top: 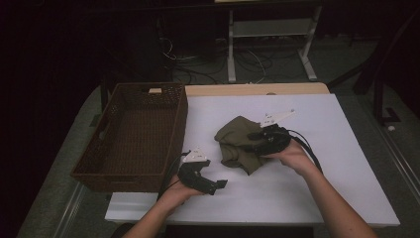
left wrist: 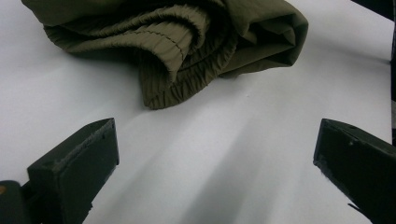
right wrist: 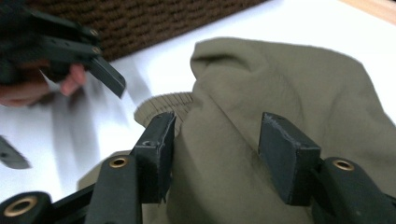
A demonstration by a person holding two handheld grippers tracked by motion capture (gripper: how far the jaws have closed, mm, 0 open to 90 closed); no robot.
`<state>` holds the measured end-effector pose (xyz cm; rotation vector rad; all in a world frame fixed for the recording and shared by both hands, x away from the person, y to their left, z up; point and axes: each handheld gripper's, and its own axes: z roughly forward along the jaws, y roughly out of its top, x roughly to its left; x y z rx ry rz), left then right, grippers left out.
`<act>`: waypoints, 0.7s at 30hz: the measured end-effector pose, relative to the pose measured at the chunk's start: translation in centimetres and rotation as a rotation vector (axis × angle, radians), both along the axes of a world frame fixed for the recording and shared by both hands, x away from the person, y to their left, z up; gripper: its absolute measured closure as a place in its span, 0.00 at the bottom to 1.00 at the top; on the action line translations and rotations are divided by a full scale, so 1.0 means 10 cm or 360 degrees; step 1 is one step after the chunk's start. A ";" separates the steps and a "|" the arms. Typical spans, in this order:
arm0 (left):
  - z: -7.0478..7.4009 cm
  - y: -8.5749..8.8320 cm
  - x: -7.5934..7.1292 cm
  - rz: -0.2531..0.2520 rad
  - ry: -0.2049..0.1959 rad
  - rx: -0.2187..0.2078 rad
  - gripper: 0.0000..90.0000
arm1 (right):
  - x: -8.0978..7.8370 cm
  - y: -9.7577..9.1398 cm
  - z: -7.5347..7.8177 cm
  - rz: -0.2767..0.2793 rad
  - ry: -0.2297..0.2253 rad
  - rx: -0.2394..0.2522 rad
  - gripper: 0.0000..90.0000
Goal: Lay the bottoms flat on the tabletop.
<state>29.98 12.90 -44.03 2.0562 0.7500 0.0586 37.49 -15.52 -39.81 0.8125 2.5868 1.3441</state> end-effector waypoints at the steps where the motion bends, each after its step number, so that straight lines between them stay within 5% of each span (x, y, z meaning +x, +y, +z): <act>1: 0.00 0.00 0.00 0.0001 -0.0004 -0.0002 0.00 | 0.00 0.00 -0.02 -0.0004 -0.0002 -0.0009 0.51; 9: -0.01 0.01 0.04 0.0012 0.0000 -0.0001 0.00 | 0.00 -0.04 -0.08 -0.0025 0.0002 0.0018 0.59; 21: 0.00 0.00 0.03 0.0014 -0.0002 -0.0003 0.00 | 0.00 -0.08 -0.04 -0.0024 -0.0018 0.0060 0.88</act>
